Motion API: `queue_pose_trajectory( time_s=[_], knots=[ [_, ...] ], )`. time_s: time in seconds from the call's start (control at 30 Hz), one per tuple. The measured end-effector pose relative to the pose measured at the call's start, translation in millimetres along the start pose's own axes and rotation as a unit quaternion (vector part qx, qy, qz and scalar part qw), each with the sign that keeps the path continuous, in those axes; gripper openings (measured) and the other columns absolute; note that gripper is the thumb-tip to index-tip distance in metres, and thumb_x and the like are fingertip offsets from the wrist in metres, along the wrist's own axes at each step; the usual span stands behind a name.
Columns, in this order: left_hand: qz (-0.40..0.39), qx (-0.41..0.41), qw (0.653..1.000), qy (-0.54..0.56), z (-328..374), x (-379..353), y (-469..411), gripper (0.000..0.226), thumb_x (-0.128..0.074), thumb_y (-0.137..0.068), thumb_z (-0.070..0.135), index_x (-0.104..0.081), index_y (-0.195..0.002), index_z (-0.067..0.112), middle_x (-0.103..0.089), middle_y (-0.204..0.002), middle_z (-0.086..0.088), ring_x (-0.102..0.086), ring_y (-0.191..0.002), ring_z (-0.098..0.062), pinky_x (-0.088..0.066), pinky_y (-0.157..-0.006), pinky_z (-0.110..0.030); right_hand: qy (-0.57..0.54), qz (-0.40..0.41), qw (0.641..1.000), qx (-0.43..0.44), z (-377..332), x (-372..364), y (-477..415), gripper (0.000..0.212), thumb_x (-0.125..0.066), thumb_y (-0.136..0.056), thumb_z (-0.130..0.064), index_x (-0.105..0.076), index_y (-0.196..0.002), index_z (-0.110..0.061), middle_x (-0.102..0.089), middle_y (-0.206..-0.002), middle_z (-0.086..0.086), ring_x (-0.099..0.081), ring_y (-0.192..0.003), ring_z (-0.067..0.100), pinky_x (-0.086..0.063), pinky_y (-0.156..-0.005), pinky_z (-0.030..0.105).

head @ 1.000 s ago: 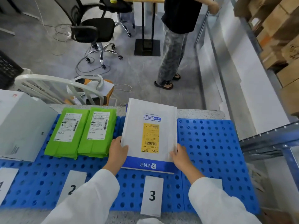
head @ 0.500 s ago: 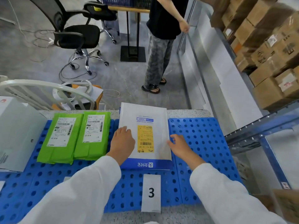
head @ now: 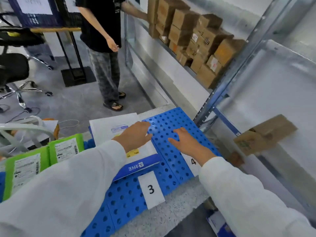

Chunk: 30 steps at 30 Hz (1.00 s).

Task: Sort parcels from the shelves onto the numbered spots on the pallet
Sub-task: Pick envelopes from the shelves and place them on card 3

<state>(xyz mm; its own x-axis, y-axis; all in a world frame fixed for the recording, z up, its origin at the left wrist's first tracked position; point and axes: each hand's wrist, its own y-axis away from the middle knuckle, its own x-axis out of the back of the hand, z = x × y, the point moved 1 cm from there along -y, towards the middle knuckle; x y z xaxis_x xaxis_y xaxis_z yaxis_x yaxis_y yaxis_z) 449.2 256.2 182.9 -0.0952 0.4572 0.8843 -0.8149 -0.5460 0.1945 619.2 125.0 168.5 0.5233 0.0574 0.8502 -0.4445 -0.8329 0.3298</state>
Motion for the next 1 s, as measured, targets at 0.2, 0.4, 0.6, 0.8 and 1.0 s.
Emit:
queue_pose_trajectory(
  time_s=[0.2,0.4,0.6,0.8,1.0],
  knots=[
    [-0.004,-0.132,0.989,-0.061,104.6,-3.7,-0.8,0.047,-0.049,-0.097,0.037,-0.045,-0.134,0.009,-0.051,-0.134,-0.009,-0.051,-0.119,-0.024,-0.044,-0.096,-0.037,0.014,0.083,0.995,-0.061,48.5,50.6,95.1,0.056,-0.044,-0.098,-0.045,-0.036,-0.143,-0.013,-0.034,-0.147,0.004,-0.043,-0.130,0.023,-0.042,-0.103,0.043],
    [0.015,-0.252,0.962,-0.101,221.0,-14.1,51.3,0.048,-0.047,-0.098,0.033,-0.041,-0.137,0.006,-0.049,-0.135,-0.012,-0.047,-0.122,-0.027,-0.042,-0.100,-0.038,0.021,0.194,0.969,-0.154,108.4,72.8,231.2,0.057,-0.051,-0.094,-0.044,-0.040,-0.139,-0.011,-0.047,-0.134,0.012,-0.053,-0.116,0.030,-0.046,-0.094,0.039],
    [0.025,-0.347,0.934,-0.086,329.2,-38.8,149.7,0.042,-0.054,-0.092,0.035,-0.048,-0.125,0.010,-0.058,-0.114,-0.010,-0.061,-0.099,-0.032,-0.049,-0.074,-0.038,-0.024,0.250,0.937,-0.241,132.1,56.6,408.5,0.043,-0.048,-0.098,-0.032,-0.042,-0.134,-0.009,-0.045,-0.134,0.011,-0.050,-0.118,0.030,-0.040,-0.088,0.034],
    [-0.011,-0.441,0.893,-0.092,435.5,-90.0,277.2,0.053,-0.050,-0.096,0.038,-0.041,-0.140,0.010,-0.045,-0.142,-0.012,-0.043,-0.130,-0.027,-0.035,-0.107,-0.037,-0.044,0.307,0.890,-0.334,146.5,17.7,588.9,0.049,-0.048,-0.097,-0.037,-0.040,-0.137,-0.010,-0.043,-0.137,0.009,-0.049,-0.119,0.027,-0.044,-0.098,0.039],
    [-0.042,-0.504,0.856,-0.104,497.8,-140.3,362.4,0.053,-0.049,-0.097,0.040,-0.039,-0.142,0.014,-0.044,-0.145,-0.007,-0.042,-0.131,-0.024,-0.036,-0.106,-0.035,-0.096,0.359,0.818,-0.439,173.1,-21.4,721.5,0.049,-0.051,-0.094,-0.036,-0.041,-0.136,-0.013,-0.046,-0.138,0.009,-0.051,-0.118,0.025,-0.044,-0.099,0.040]
  ],
)
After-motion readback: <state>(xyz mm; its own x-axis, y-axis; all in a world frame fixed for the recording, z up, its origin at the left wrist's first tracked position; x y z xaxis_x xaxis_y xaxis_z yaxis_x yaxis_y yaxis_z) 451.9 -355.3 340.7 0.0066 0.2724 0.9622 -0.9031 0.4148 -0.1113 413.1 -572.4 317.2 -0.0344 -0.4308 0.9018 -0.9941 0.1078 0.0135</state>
